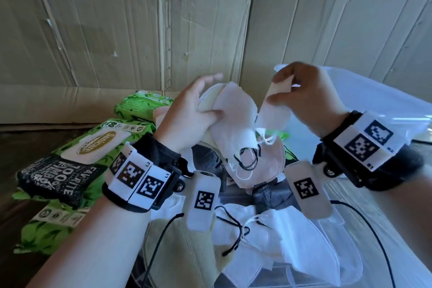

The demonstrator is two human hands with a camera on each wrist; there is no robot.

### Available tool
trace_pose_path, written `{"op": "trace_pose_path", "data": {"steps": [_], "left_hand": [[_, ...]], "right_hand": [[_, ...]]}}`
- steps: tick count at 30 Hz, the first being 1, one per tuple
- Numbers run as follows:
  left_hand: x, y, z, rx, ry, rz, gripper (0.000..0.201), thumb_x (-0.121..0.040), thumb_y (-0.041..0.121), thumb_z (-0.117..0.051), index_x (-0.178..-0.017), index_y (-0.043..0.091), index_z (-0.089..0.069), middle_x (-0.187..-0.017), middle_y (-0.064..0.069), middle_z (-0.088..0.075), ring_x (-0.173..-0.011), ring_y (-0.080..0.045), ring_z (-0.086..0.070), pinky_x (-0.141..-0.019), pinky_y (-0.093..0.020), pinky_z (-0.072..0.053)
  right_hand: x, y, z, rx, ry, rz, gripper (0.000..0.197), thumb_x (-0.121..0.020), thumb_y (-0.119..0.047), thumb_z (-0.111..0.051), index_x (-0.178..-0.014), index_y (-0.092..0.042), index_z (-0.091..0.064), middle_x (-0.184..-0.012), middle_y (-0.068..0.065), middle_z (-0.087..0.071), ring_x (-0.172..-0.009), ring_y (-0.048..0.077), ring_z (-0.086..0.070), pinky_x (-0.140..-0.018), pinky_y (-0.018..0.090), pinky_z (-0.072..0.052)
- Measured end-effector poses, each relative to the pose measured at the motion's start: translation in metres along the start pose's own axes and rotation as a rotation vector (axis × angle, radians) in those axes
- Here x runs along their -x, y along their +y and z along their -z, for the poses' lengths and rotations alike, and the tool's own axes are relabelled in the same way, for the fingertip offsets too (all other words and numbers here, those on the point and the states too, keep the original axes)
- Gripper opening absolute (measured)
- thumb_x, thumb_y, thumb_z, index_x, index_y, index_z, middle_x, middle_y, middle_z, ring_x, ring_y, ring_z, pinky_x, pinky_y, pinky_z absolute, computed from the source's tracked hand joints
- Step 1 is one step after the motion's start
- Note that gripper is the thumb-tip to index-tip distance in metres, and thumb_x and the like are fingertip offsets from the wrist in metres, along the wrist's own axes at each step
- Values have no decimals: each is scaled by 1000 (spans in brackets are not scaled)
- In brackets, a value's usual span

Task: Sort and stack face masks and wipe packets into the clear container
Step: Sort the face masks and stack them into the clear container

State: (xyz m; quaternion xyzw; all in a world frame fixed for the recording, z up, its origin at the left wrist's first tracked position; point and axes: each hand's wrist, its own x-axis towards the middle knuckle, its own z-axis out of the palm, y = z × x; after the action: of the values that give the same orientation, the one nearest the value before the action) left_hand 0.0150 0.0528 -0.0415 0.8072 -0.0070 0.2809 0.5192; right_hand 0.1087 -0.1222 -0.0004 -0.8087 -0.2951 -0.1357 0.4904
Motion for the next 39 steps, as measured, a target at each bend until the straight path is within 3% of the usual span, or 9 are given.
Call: {"op": "trace_pose_path", "data": {"steps": [5,10,13,17,21,24,30,33,39], "left_hand": [[-2,-6,-1,-103,71,23,42,-85,-2,-59,-91,40,-62,-107,11,-66,-101,-6,-57,-92,-19,-41],[2,8,-5,164,-4,151,21,-82,28,-56,-76,18,-73,-85,-1,-72,-77,-10,-61,-74,-25,-46],[4,9,-5,205,-100,92,27,-82,27,-65,-84,1,-71,-75,-2,-70,-72,-11,-62,-67,-18,-46],[4,5,-8,125,-38,83,25,-73,-1,-75,-93,13,-72,-85,9,-71,-76,3,-66,-72,-10,-49],[0,1,-4,-6,149,66,22,-72,12,-78,-86,28,-72,-93,11,-71,-96,-2,-63,-98,-26,-44],[2,6,-3,62,144,43,8,-79,23,-73,-83,16,-74,-76,8,-68,-77,-1,-62,-78,-20,-46],[3,10,1,188,-15,120,54,-75,63,-45,-73,19,-76,-81,3,-72,-78,-13,-63,-74,-27,-43],[5,9,-3,192,-166,27,40,-73,40,-71,-80,1,-73,-79,-7,-71,-75,-16,-64,-70,-26,-48],[5,6,-7,112,-188,-27,25,-71,-1,-76,-90,15,-73,-76,14,-72,-75,3,-64,-72,-12,-48]], "right_hand": [[7,-10,12,-252,-254,71,58,-71,9,-68,-109,-29,-45,-75,22,-57,-66,28,-51,-56,46,-44],[12,-7,7,-172,-602,48,53,-70,-4,-71,-109,-31,-47,-68,19,-60,-59,23,-52,-54,31,-41],[13,-3,3,-196,-572,9,50,-73,0,-72,-108,-27,-48,-70,25,-55,-61,26,-49,-58,36,-40],[9,7,3,-170,-407,-83,42,-69,-1,-76,-98,-22,-54,-58,7,-53,-52,18,-49,-52,24,-41],[7,14,6,-153,-350,-90,24,-68,-3,-76,-86,3,-63,-63,8,-55,-52,13,-46,-52,22,-40],[8,10,6,-479,-280,-22,12,-70,-9,-69,-82,-11,-72,-79,4,-70,-74,16,-63,-73,26,-52],[10,3,6,-346,-546,51,45,-65,0,-72,-98,-27,-57,-74,2,-60,-60,13,-57,-52,21,-48],[10,0,1,-232,-481,62,53,-70,7,-73,-104,-29,-51,-58,-7,-52,-53,14,-44,-49,23,-36],[8,-4,-1,-139,-401,58,46,-70,7,-73,-98,-23,-53,-50,-9,-50,-43,8,-39,-41,15,-33]]}}
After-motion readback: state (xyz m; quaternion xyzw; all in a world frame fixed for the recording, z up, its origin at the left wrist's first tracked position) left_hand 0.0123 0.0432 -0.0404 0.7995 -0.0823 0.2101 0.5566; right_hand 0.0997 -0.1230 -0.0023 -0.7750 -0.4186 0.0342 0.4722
